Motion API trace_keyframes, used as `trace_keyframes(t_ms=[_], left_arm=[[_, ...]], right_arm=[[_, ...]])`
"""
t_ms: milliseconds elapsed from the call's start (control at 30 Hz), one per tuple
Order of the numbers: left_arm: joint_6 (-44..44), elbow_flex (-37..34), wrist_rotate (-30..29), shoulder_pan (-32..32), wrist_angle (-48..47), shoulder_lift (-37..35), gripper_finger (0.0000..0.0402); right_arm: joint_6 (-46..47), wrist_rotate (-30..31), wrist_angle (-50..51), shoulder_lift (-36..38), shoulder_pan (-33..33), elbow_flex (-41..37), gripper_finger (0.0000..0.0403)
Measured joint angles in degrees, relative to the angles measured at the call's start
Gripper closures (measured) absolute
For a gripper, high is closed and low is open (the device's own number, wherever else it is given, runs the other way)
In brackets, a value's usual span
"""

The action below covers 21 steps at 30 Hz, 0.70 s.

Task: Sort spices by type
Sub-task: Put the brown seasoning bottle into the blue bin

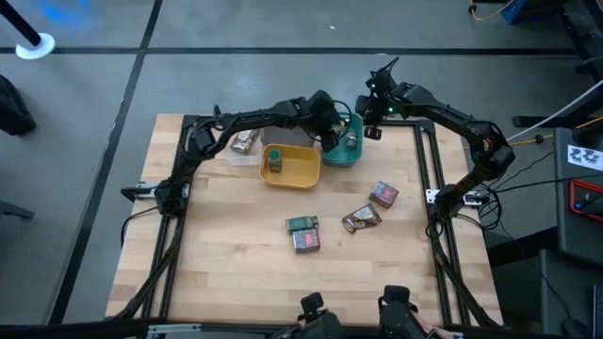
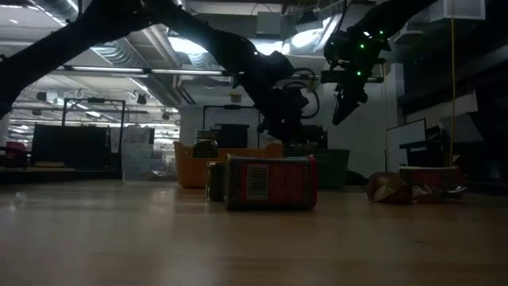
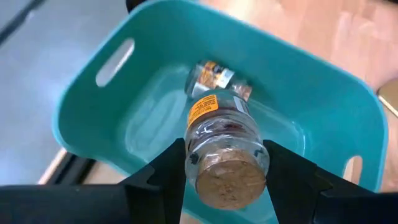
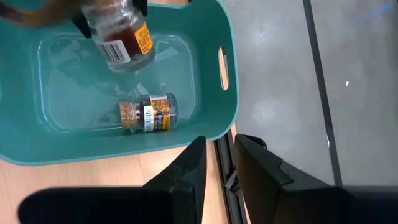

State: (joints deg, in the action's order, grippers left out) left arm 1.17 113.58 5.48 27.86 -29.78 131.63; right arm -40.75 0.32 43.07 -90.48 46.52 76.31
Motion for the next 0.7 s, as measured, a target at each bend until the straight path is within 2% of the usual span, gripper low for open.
trace_keyframes(t_ms=[233, 700], left_arm=[[-4.89, 1.64, -0.59, 0.32, -6.31, 1.31, 0.0235], [-5.2, 1.64, -0.6, -0.16, -11.58, 1.4, 0.0235]], right_arm=[[0.0, -0.39, 0.02, 0.0, 0.0, 0.0, 0.032], [-0.02, -2.51, -0.05, 0.0, 0.0, 0.0, 0.032]])
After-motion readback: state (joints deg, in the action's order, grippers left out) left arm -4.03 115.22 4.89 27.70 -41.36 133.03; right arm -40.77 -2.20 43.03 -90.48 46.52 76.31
